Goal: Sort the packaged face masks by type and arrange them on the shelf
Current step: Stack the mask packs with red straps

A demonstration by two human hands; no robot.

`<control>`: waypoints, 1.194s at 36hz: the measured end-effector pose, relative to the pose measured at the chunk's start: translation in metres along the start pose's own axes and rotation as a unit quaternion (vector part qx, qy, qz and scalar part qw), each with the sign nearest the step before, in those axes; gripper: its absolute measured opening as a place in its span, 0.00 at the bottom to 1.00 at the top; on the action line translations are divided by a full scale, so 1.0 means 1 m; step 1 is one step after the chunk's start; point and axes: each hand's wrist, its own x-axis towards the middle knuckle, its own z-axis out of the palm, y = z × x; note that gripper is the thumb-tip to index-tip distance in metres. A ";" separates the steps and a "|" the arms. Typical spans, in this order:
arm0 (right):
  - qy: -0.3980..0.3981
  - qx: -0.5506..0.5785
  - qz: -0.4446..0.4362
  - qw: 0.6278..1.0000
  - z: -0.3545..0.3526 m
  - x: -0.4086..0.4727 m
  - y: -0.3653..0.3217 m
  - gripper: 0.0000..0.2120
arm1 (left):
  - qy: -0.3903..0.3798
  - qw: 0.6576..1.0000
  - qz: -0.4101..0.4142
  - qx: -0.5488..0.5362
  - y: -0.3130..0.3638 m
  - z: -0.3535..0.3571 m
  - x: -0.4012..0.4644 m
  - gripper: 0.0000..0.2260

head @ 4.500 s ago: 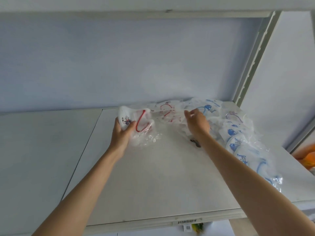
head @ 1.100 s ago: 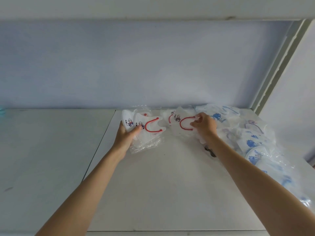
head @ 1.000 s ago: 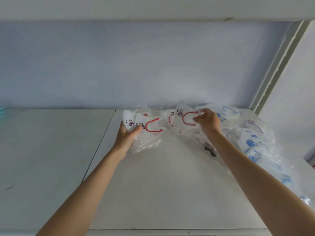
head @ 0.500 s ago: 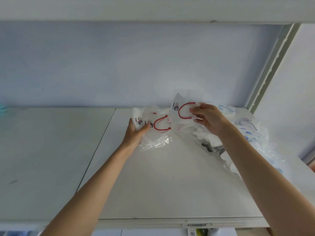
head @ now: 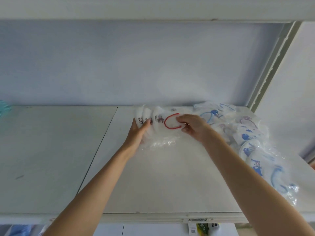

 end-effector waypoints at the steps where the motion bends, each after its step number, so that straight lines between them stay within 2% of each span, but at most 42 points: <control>1: 0.013 -0.029 -0.009 0.999 0.006 0.000 0.003 0.10 | -0.004 1.000 -0.005 -0.005 0.001 0.000 -0.001 0.08; 5: 0.055 -0.108 -0.052 0.991 0.025 0.002 0.006 0.08 | -0.026 0.997 -0.046 -0.050 0.003 -0.004 -0.002 0.17; 8: 0.076 -0.129 -0.098 0.984 0.037 0.004 0.008 0.06 | -0.016 0.999 -0.028 -0.019 0.004 -0.008 -0.003 0.13; 9: 0.079 -0.140 -0.105 0.981 0.040 0.004 0.009 0.07 | -0.010 1.000 -0.023 -0.012 0.004 -0.010 -0.003 0.15; 12: 0.087 -0.182 -0.109 0.973 0.045 0.008 0.012 0.22 | -0.008 1.000 -0.018 -0.016 0.003 -0.016 -0.003 0.22; 14: 0.066 -0.180 -0.085 0.978 0.049 0.010 0.016 0.27 | -0.014 0.999 -0.016 -0.024 0.003 -0.020 -0.005 0.19; 17: 0.009 -0.165 -0.034 0.986 0.066 0.006 0.025 0.22 | -0.031 0.999 -0.026 -0.012 0.001 -0.025 -0.005 0.15; 19: 0.010 -0.198 -0.040 0.979 0.077 0.005 0.034 0.16 | -0.038 0.998 -0.046 -0.014 0.002 -0.030 -0.004 0.18; 23: 0.039 -0.243 -0.062 0.967 0.095 0.002 0.049 0.19 | -0.040 0.994 -0.088 -0.043 0.005 -0.038 -0.003 0.23; 26: 0.038 -0.260 -0.080 0.962 0.107 0.001 0.056 0.19 | -0.011 0.998 -0.062 -0.005 0.005 -0.043 -0.003 0.19; 27: 0.022 -0.245 -0.078 0.966 0.110 0.002 0.058 0.20 | 0.001 0.999 -0.049 0.001 0.005 -0.046 -0.004 0.16; 29: -0.016 -0.187 -0.066 0.980 0.112 0.005 0.058 0.22 | 0.027 0.999 -0.034 0.002 0.005 -0.054 -0.003 0.16; 31: -0.008 -0.173 -0.078 0.982 0.108 0.012 0.058 0.23 | 0.055 0.998 -0.016 0.003 0.008 -0.064 -0.003 0.14; 33: 0.064 -0.264 -0.108 0.956 0.097 0.024 0.058 0.21 | 0.100 0.995 -0.006 0.007 0.008 -0.080 0.001 0.13; 36: 0.167 -0.453 -0.106 0.869 0.077 0.043 0.059 0.22 | 0.145 0.989 -0.022 0.015 0.009 -0.105 0.005 0.22; 40: 0.176 -0.598 -0.044 0.781 0.070 0.056 0.063 0.35 | 0.150 0.988 -0.040 0.020 0.008 -0.126 0.009 0.29; 43: 0.184 -0.632 -0.039 0.752 0.079 0.061 0.062 0.40 | 0.144 0.989 -0.037 0.028 0.005 -0.129 0.011 0.28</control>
